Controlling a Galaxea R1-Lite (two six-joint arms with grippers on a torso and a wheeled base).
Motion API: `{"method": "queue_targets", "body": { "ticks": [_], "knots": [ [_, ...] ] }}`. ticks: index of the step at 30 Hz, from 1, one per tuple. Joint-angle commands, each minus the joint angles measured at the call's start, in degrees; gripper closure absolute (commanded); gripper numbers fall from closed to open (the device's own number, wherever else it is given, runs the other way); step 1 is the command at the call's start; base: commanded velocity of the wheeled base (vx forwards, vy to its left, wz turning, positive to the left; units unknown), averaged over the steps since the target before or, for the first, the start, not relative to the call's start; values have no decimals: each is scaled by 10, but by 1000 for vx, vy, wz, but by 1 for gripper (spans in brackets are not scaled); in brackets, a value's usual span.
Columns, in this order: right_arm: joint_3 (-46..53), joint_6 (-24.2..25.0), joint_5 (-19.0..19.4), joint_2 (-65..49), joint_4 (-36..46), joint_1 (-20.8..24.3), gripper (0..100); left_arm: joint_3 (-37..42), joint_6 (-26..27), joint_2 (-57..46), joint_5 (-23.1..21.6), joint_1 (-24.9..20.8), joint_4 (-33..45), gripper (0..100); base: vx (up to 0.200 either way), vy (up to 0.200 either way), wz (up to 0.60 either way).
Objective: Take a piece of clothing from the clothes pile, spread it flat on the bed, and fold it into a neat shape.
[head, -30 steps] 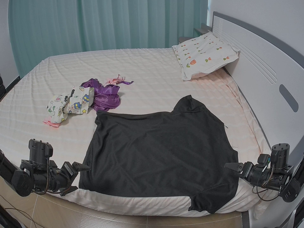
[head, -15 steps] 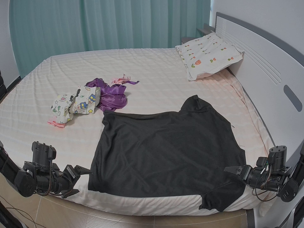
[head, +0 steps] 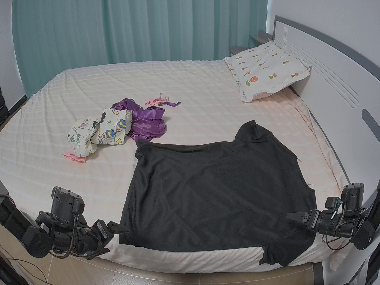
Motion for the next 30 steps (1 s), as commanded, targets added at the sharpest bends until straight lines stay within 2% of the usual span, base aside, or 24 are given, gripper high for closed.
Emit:
{"method": "queue_targets", "body": {
  "ticks": [1,5,8,12,22,30],
  "knots": [
    [8,1,-2,-1,-3,4,0,2,-2,-1,0,-18,3,0,-200,0,0],
    [16,18,-2,-2,9,-17,0,2,-7,7,1,-22,-1,0,-200,0,0],
    [16,17,4,20,9,-42,0,-4,-14,28,9,-22,-8,0,0,0,0],
    [16,15,5,20,2,-62,0,0,-27,53,38,-22,-63,0,0,0,0],
    [16,14,13,32,-13,-64,0,-19,-15,181,118,-49,-202,0,0,0,0],
    [16,14,13,27,-15,-72,0,-47,2,206,123,-56,-215,0,0,0,0]
  ]
}}
